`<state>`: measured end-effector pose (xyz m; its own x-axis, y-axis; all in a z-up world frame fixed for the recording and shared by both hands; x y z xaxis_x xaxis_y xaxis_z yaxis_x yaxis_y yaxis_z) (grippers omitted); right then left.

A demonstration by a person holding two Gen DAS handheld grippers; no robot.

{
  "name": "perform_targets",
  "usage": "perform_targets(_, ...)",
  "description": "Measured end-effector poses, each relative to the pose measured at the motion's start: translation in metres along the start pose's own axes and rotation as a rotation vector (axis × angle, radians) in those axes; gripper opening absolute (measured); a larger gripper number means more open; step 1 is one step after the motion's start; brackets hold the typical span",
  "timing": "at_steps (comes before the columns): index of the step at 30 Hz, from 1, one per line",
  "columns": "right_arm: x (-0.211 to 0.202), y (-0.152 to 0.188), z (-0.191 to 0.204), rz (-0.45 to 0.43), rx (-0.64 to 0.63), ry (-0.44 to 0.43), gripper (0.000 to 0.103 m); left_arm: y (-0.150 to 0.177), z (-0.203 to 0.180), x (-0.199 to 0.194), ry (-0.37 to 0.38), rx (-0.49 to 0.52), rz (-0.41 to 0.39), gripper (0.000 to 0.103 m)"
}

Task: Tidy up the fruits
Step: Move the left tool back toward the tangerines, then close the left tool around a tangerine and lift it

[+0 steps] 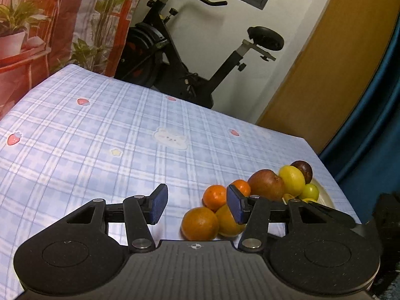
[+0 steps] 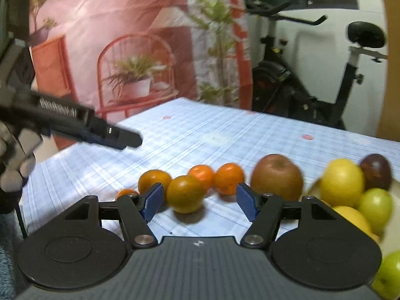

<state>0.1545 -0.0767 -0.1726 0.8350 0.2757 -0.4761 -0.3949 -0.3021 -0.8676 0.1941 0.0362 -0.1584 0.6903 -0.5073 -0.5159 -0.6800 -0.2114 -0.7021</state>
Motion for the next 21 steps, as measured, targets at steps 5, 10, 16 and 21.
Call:
perform_targets(5,0.031,-0.001,0.009,0.055,-0.036,-0.020,0.064,0.003,-0.006,0.010,0.022,0.027,0.020,0.053)
perform_targets(10,0.045,0.003,0.015,0.097,-0.052,-0.048,0.045,0.006,-0.012,0.015,0.058,0.046,0.036,0.053)
perform_targets(16,0.035,0.012,0.010,0.082,-0.002,-0.065,0.045,0.016,-0.016,0.026,0.047,0.090,0.087,0.053)
perform_targets(21,0.020,0.019,0.008,0.075,0.019,-0.066,0.045,0.021,-0.027,0.023,0.078,0.115,0.104,0.053)
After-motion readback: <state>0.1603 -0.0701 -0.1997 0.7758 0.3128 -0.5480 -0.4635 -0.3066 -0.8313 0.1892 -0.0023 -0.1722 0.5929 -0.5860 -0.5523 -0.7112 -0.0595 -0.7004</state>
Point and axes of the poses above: each gripper's, at about its wrist camera, not at the fingertips, and x roughly the way its jaws point, z to its left, y to its underside, the point moved 6 cm from there along x, roughly the way its jaws point, and after that the axes turned 8 degrees about -x, right-handed, at the moved point
